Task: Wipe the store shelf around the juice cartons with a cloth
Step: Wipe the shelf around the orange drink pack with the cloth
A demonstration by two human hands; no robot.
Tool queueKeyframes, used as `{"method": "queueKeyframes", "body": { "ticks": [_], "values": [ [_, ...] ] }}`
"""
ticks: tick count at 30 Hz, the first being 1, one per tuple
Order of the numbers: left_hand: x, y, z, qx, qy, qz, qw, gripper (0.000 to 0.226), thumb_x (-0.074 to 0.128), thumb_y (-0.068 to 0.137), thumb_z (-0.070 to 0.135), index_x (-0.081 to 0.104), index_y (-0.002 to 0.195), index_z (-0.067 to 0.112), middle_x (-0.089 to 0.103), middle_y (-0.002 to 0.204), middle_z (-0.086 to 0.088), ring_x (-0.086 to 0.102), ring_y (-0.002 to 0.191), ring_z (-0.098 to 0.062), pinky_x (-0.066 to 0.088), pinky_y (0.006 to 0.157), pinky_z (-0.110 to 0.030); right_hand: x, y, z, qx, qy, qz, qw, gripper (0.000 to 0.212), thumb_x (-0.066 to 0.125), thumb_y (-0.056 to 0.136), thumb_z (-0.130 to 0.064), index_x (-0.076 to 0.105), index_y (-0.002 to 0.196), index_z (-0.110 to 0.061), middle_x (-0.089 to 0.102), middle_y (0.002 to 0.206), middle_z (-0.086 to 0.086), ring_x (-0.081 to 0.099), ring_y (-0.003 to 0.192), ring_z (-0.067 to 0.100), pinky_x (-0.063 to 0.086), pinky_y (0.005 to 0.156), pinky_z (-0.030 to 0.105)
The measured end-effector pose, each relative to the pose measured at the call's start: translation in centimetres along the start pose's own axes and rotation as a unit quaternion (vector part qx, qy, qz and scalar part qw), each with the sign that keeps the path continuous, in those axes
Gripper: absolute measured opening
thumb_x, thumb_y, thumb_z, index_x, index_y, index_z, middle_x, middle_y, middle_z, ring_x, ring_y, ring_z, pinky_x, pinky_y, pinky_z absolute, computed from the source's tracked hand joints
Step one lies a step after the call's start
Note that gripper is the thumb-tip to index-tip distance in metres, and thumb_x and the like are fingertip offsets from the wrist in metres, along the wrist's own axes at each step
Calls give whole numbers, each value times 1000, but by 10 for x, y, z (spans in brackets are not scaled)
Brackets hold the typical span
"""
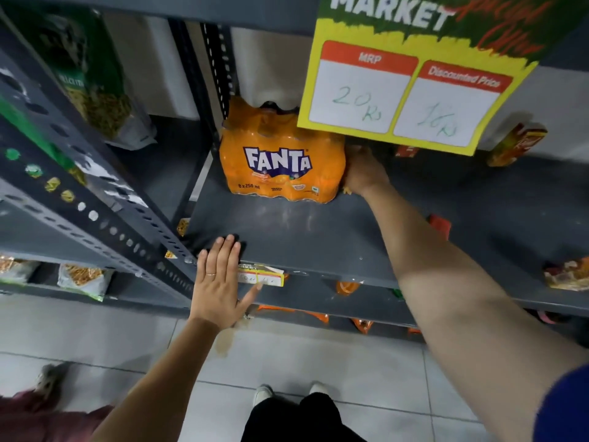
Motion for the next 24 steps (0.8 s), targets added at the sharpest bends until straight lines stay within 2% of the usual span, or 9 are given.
{"method": "queueKeyframes", "body": {
  "ticks": [2,4,9,12,16,18,20,22,24],
  "values": [
    [2,2,0,-10,-1,-19,1000,86,29,91,63,12,151,3,16,158,-17,5,148,-29,0,119,-47,-1,-24,5,64,8,35,997,33,41,96,-29,51,126,-22,56,129,7,59,108,30,41,73,32],
    [3,0,-1,-14,4,-31,999,86,29,91,64,14,150,3,17,158,-17,5,148,-29,0,119,-47,1,-50,1,92,-3,71,993,34,34,99,-30,47,130,-22,57,129,6,58,100,26,35,64,26],
    [0,-2,0,-5,13,-35,999,88,30,90,64,12,150,3,17,158,-18,4,148,-29,-3,119,-46,4,-122,-2,130,57,26,990,38,33,100,-18,37,136,-8,55,131,14,61,111,35,38,73,34],
    [-1,-2,1,-3,14,-38,999,87,27,91,64,15,150,2,19,158,-18,7,147,-31,-1,119,-47,11,-174,-6,119,118,13,986,33,30,100,-19,40,131,-12,60,124,14,62,105,35,41,74,35],
    [-4,-4,2,3,20,-42,999,86,27,91,64,16,150,1,19,158,-18,7,147,-31,2,119,-48,11,-236,-19,78,42,-81,993,33,39,93,-14,45,125,-19,65,114,4,63,99,31,42,68,34],
    [-3,-5,1,7,25,-46,999,86,24,92,64,14,151,2,17,159,-17,6,148,-30,2,119,-49,-2,-252,-26,45,-13,-164,985,33,49,88,-20,56,120,-24,67,111,0,64,99,28,47,72,33],
    [-4,-5,0,8,23,-46,999,86,21,92,65,14,151,2,17,159,-17,5,148,-30,2,119,-48,-32,-246,-28,39,22,-218,975,24,55,86,-33,65,105,-24,70,102,2,65,87,25,48,67,31],
    [-4,-4,0,8,19,-48,999,86,19,92,65,13,151,3,17,159,-17,5,148,-30,2,119,-48,-68,-213,-27,31,64,-187,980,27,57,86,-40,66,98,-18,68,93,5,64,83,24,45,63,30],
    [-3,-5,0,6,23,-49,999,86,17,92,66,12,151,4,17,159,-17,5,148,-30,1,119,-48,-109,-165,-14,49,59,-61,995,23,53,89,-32,63,91,-11,65,89,9,65,92,31,43,67,31]
  ]
}}
Point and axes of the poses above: each hand's wrist, its own y-axis towards the middle knuckle, its own x-axis out of the palm, z = x × y, the point moved 8 cm from there along y, towards the middle knuckle
